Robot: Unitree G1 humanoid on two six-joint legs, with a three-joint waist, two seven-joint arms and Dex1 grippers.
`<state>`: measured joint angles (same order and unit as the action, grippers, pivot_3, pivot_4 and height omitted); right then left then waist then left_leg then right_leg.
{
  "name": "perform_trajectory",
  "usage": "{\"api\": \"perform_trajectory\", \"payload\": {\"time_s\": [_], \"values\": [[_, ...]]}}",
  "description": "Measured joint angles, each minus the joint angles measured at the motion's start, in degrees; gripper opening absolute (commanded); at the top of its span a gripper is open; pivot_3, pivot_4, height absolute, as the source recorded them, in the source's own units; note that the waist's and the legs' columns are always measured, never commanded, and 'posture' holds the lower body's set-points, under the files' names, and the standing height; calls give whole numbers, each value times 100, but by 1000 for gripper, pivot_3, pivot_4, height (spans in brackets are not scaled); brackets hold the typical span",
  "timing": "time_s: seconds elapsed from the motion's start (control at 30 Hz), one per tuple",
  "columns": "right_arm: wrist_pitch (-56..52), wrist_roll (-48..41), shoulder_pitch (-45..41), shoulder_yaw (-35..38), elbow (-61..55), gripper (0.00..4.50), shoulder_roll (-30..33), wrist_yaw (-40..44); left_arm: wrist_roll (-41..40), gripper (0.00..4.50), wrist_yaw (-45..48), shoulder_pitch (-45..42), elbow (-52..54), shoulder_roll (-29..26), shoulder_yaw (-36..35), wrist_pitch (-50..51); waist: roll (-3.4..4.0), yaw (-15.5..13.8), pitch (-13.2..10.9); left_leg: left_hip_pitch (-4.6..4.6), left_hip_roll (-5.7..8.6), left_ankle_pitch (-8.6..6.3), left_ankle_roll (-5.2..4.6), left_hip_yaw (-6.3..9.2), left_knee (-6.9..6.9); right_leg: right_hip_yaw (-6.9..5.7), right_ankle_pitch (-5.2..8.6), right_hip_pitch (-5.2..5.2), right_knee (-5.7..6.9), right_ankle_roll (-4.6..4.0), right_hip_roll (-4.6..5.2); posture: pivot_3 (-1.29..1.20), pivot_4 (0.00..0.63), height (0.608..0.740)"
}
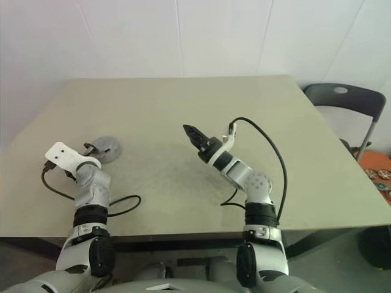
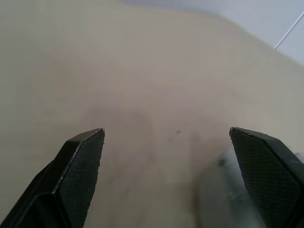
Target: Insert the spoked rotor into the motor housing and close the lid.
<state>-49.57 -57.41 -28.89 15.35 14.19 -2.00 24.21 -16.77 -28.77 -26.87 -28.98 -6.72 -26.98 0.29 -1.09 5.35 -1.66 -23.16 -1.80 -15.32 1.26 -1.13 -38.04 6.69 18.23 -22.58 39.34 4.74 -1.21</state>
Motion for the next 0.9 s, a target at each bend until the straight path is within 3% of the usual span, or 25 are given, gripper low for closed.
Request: {"api": "perform_trajectory", "payload": {"time_s": [0.13,0.33,0.63,0.73,0.8,0.9], "values": [[365,565,99,-350,-166,3165,167,110,27,4469,781,410,643,1,354,138,0,-43,0,-15,1,0,2,-1,1,-3,0,-13,-5,0,1,0,0,740],[1365,1666,251,-1075,-590,3165,529,615,-259,4469,3334,1290,1691,-179,1289,-140,2,-126,-1,-15,3,1,3,-15,7,0,1,-17,-9,-3,0,0,0,740],[1897,2343,238,-1474,-618,3165,1007,1251,-656,4469,5004,1525,2241,-352,1583,-140,1,-140,-1,-12,2,2,4,-14,1,4,1,-11,-15,-2,1,0,0,740],[2190,2594,243,-1518,-613,3737,1323,1547,-673,4500,5497,1642,2396,-459,1773,-141,1,-138,-1,-12,2,2,4,-14,1,5,0,-10,-16,-2,2,0,0,740],[2522,2832,300,-1562,-602,4376,1591,1798,-671,4500,5796,1731,2498,-568,1878,-157,1,-137,-1,-9,0,2,3,-14,1,4,1,-8,-15,-3,1,0,0,740],[2763,2969,418,-1540,-530,4472,1699,1942,-671,4500,6186,1778,2551,-730,1968,-185,2,-127,-2,0,-1,2,3,-14,2,4,1,-3,-13,-3,-3,0,0,740]]}}
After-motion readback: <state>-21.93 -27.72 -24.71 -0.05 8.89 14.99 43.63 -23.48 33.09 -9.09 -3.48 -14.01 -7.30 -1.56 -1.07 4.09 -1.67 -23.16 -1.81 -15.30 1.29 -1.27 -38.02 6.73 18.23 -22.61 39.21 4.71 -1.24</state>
